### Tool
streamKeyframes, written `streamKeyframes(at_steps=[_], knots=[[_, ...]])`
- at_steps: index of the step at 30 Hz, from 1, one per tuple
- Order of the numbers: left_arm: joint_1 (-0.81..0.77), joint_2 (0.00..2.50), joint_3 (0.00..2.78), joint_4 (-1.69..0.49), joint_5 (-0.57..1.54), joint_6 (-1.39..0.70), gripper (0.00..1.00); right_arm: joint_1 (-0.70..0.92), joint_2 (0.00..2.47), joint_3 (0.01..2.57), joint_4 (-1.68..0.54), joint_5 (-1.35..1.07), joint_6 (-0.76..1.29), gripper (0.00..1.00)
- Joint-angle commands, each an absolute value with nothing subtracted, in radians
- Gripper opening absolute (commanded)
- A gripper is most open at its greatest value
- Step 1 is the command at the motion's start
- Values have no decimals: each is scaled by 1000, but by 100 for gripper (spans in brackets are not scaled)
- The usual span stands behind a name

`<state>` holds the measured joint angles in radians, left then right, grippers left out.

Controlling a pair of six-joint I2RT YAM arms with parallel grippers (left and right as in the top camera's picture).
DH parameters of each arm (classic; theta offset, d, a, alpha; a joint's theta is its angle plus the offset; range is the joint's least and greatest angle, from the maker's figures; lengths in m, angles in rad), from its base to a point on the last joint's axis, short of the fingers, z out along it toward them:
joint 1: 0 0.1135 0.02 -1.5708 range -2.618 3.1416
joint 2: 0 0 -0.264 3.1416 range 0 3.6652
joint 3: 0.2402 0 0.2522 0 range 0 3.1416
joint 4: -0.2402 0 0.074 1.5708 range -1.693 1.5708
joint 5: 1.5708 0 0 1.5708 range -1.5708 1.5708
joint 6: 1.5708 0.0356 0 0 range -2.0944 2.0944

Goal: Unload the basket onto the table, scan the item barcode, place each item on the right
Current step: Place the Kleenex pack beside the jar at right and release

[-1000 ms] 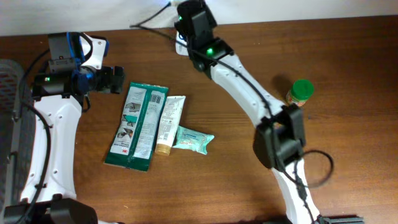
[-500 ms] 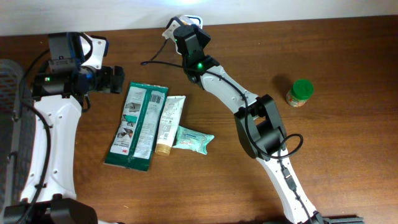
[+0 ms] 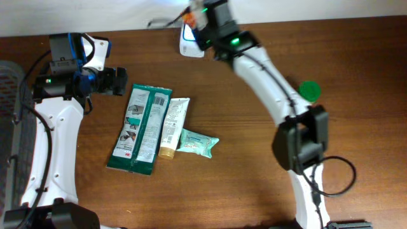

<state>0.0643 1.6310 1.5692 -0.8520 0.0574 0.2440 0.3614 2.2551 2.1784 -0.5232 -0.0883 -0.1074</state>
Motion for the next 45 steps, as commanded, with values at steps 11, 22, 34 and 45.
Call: streamKeyframes(at_steps=[11, 22, 34, 45], knots=[[67, 1628, 1573, -850, 75, 260, 99, 103, 2166, 2112, -1355, -181, 113, 4], [67, 1628, 1573, -850, 75, 260, 99, 11, 2167, 1774, -1282, 131, 200, 4], [67, 1628, 1573, -850, 75, 260, 99, -91, 2166, 1847, -1335, 88, 97, 44], [67, 1628, 1573, -850, 75, 260, 99, 271, 2166, 1922, -1388, -408, -43, 4]])
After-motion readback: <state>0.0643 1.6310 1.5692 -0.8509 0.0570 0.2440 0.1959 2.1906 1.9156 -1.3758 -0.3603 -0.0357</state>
